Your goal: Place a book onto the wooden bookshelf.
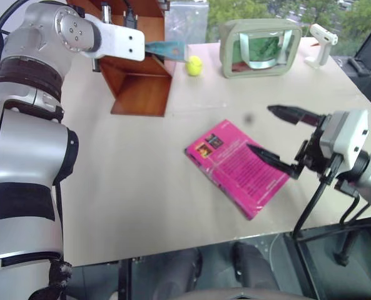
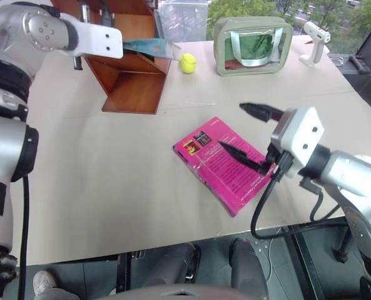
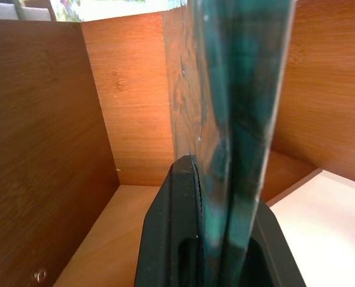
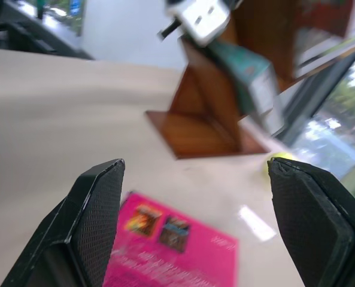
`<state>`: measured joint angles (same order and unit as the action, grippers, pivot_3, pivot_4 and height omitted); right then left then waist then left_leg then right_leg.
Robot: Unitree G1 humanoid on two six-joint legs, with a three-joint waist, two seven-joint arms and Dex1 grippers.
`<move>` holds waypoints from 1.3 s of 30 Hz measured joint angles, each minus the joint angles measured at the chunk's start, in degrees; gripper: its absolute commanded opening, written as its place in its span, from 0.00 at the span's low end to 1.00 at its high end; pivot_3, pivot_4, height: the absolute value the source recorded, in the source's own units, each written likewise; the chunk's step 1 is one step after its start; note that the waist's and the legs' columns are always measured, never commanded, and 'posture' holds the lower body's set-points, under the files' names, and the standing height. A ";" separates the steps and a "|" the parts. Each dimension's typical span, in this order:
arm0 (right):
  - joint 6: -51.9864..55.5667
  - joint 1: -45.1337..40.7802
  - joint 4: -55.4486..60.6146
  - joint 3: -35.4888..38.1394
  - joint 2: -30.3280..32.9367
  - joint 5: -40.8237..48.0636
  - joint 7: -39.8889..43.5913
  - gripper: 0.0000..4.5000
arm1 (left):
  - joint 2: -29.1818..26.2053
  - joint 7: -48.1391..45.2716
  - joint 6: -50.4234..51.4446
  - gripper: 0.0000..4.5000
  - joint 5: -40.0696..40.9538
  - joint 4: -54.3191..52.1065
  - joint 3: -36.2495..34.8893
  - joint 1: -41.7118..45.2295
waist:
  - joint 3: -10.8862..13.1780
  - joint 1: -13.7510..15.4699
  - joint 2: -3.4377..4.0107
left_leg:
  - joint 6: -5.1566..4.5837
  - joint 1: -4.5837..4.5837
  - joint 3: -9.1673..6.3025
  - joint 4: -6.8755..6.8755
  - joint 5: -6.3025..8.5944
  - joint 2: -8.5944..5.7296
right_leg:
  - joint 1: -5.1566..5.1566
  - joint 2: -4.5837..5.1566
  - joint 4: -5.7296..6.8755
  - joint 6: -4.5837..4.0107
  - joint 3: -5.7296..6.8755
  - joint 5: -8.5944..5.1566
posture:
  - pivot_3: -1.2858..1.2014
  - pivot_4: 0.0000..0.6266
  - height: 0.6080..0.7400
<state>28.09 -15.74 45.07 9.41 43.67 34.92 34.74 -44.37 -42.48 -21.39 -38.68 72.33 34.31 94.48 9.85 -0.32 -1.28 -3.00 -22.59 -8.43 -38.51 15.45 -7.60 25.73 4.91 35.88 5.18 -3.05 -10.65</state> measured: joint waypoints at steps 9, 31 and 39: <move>0.04 -5.90 -2.62 -1.54 -2.22 -4.14 -2.85 0.86 | -1.44 2.55 1.15 0.76 0.65 2.55 -3.01 1.00 | 0.00 -0.86 0.01 | 0.01 0.09 0.05 -0.02 0.00 0.03 | 0.02 -0.01 0.18 0.02 -0.04 0.01 | 0.52 0.24 1.00; 0.70 -5.41 -5.86 0.49 -2.01 -2.05 -0.09 0.86 | -3.24 -33.31 33.55 0.01 57.78 -63.65 -38.56 -48.57 | -0.17 -1.59 0.35 | -0.03 0.10 0.15 -0.70 0.03 0.01 | 0.05 0.08 0.85 -0.01 -0.06 0.01 | 0.52 0.24 1.00; 6.66 7.60 1.40 1.02 -1.22 -1.80 -3.97 0.86 | 13.25 -13.93 40.25 0.01 59.70 -78.46 -36.34 -65.60 | -0.18 -0.28 0.33 | 0.04 0.35 0.22 -0.64 -0.01 0.04 | -0.11 0.06 0.92 -0.04 -0.15 0.03 | 0.52 0.24 1.00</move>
<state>34.74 -8.14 46.47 10.43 42.45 33.12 30.77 -31.13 -56.40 18.86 21.02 -6.13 -2.03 28.88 9.68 -0.60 -0.95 -2.95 -22.24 -8.21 -39.15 15.44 -7.56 25.61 4.97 36.80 5.15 -3.20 -10.62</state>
